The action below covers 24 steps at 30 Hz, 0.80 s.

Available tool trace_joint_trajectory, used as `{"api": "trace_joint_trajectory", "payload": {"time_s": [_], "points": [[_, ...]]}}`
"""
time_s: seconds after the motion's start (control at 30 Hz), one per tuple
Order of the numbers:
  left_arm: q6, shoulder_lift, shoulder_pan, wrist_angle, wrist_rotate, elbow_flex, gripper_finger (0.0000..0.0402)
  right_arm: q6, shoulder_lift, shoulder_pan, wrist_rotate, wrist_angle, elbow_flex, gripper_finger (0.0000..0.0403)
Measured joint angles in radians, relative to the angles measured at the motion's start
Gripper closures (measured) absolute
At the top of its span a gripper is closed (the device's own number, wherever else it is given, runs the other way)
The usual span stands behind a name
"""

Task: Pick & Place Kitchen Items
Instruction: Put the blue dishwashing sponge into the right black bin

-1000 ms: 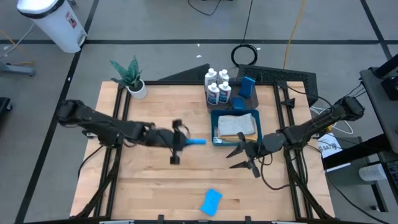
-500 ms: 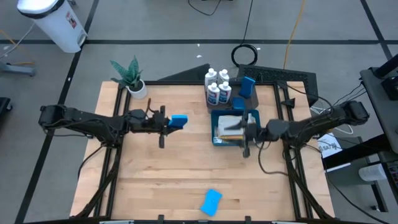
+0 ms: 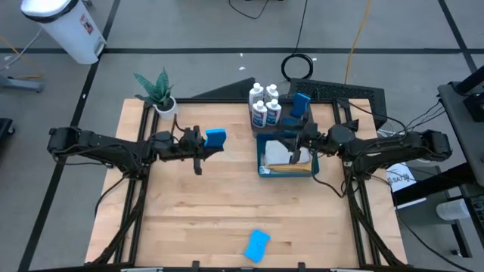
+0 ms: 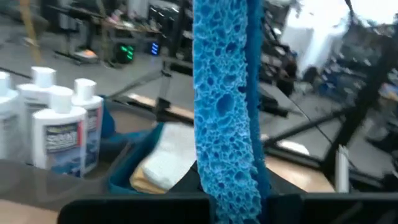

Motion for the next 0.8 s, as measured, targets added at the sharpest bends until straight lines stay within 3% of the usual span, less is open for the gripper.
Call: {"api": "trace_joint_trajectory", "payload": {"time_s": [0.17, 0.37, 0.57, 0.8], "points": [[-0.082, 0.0, 0.0, 0.0, -0.132, 0.0, 0.0391, -0.017, -0.008, -0.006, -0.001, -0.054, 0.001, 0.0232], [-0.153, 0.0, 0.0, -0.004, -0.239, 0.0, 0.0392, -0.023, -0.011, -0.005, -0.077, -0.168, 0.0, 0.0232], [-0.191, 0.0, 0.001, -0.01, -0.252, 0.0, 0.0394, 0.053, -0.012, 0.0, -0.153, -0.293, 0.0, 0.0232], [-0.224, 0.045, -0.001, -0.003, -0.302, 0.0, 0.0394, 0.057, -0.023, 0.041, -0.157, -0.378, 0.0, 0.0232]]}}
